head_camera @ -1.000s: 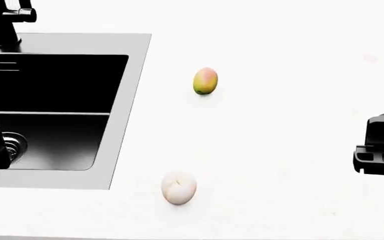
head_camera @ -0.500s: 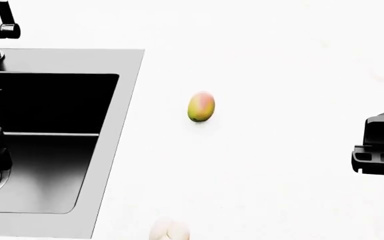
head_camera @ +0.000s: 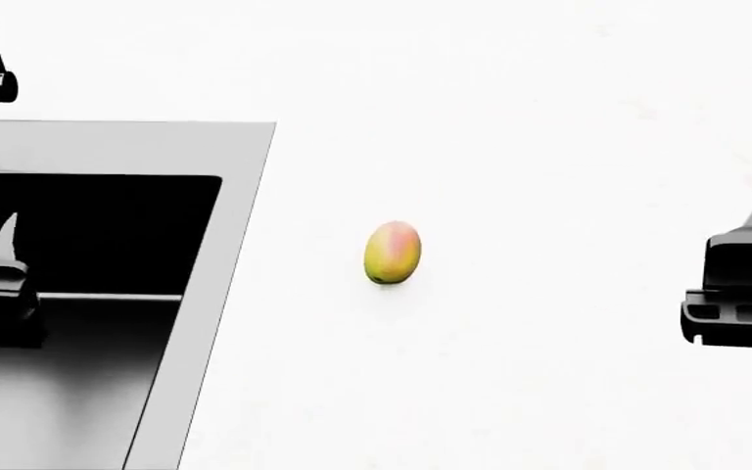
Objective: There is a mixed pile of frozen fruits and vegetables on the counter. Locate all the frozen vegetables and place the items in a bowl on the counter. Take all the frozen fruits and defrost them in a running sink.
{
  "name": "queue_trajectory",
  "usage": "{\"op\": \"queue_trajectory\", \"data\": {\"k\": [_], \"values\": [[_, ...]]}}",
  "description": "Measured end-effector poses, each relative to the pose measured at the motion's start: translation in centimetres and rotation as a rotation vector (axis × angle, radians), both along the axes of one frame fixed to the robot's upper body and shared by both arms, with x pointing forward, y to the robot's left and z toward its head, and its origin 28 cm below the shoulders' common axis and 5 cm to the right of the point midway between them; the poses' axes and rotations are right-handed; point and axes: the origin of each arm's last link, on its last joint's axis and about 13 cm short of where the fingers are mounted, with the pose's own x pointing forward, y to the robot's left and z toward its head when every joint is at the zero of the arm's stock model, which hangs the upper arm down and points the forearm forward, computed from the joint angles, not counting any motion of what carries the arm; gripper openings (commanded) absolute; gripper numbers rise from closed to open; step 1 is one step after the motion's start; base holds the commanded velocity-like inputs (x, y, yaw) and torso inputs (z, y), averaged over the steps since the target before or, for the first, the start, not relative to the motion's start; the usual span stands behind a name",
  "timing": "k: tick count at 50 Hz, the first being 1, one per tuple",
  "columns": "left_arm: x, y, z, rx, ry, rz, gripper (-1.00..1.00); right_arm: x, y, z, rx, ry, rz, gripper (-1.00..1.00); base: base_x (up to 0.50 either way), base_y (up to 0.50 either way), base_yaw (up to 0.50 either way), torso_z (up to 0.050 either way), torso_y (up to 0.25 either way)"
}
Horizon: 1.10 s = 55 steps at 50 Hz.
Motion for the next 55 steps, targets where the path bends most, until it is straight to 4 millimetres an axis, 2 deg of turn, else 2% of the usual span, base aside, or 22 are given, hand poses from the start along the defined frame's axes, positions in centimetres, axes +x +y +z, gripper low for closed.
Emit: {"op": "queue_trajectory", "data": {"k": [14, 25, 35, 55], "values": [[-2.8, -1.7, 0.9, -0.013, 0.004, -0.410, 1.00, 0.1, 0.1, -0.1, -0.010, 0.015, 0.004, 1.00, 0.00, 0.00, 0.00, 0.000, 0.000], [-4.4, -1.6, 1.7, 0.022, 0.049, -0.640, 1.00, 0.2, 0.2, -0.2, -0.017, 0.020, 0.006, 1.00, 0.00, 0.00, 0.00, 0.000, 0.000], [-5.0, -2.0, 2.0, 0.066, 0.127, -0.785, 1.00, 0.2, 0.2, -0.2, -0.021, 0.024, 0.006, 1.00, 0.00, 0.00, 0.00, 0.000, 0.000], [-7.0, -3.5, 1.2, 0.129, 0.267, -0.978, 1.00, 0.2, 0.1, -0.4, -0.015, 0.031, 0.014, 1.00, 0.00, 0.00, 0.00, 0.000, 0.000]]}}
